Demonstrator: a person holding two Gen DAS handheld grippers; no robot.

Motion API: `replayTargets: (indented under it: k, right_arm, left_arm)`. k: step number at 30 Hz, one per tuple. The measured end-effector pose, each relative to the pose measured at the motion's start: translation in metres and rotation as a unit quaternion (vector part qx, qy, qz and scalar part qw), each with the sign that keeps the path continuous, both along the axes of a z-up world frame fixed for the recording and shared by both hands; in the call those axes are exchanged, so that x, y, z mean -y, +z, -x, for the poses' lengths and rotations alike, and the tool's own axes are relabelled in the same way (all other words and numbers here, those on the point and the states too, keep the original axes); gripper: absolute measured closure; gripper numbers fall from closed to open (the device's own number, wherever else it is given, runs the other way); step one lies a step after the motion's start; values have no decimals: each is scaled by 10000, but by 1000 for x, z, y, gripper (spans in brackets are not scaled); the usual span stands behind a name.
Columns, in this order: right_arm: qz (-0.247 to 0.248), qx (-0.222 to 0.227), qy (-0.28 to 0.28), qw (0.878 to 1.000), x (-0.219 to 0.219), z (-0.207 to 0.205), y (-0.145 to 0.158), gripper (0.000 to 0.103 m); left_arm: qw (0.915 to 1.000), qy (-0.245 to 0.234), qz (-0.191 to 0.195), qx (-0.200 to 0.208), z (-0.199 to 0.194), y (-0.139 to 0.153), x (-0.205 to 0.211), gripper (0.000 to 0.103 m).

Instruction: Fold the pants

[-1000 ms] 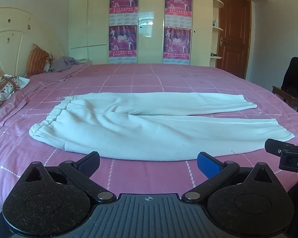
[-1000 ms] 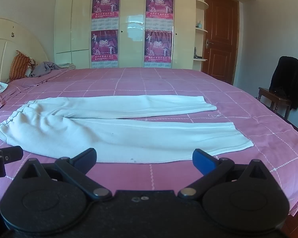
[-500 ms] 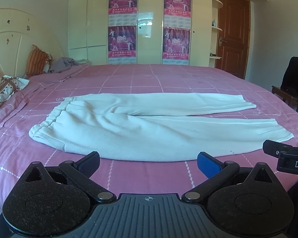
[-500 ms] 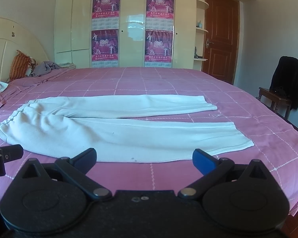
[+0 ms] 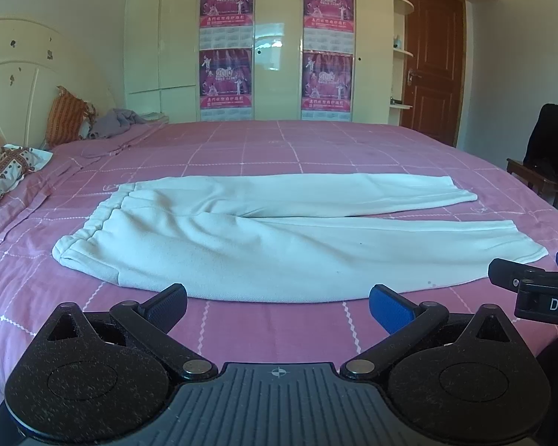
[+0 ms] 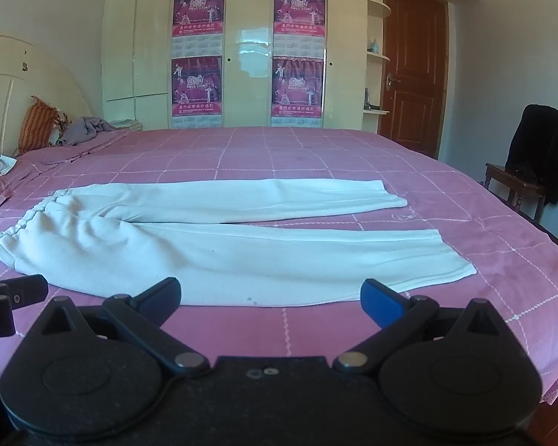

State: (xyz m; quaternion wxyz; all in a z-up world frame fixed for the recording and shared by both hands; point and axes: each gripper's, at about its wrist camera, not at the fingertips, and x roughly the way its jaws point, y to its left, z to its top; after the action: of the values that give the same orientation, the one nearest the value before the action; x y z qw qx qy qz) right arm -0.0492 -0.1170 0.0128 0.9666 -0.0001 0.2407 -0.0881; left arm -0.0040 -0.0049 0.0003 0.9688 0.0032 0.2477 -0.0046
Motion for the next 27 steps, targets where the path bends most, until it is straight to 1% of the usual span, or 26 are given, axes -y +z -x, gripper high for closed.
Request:
replayTargets:
  k: [27]
  right_arm:
    - [4,-48,31,10000,-3,1,-2,0]
  left_arm:
    - [10000,-3,9,-46,-1,-1,-1,0]
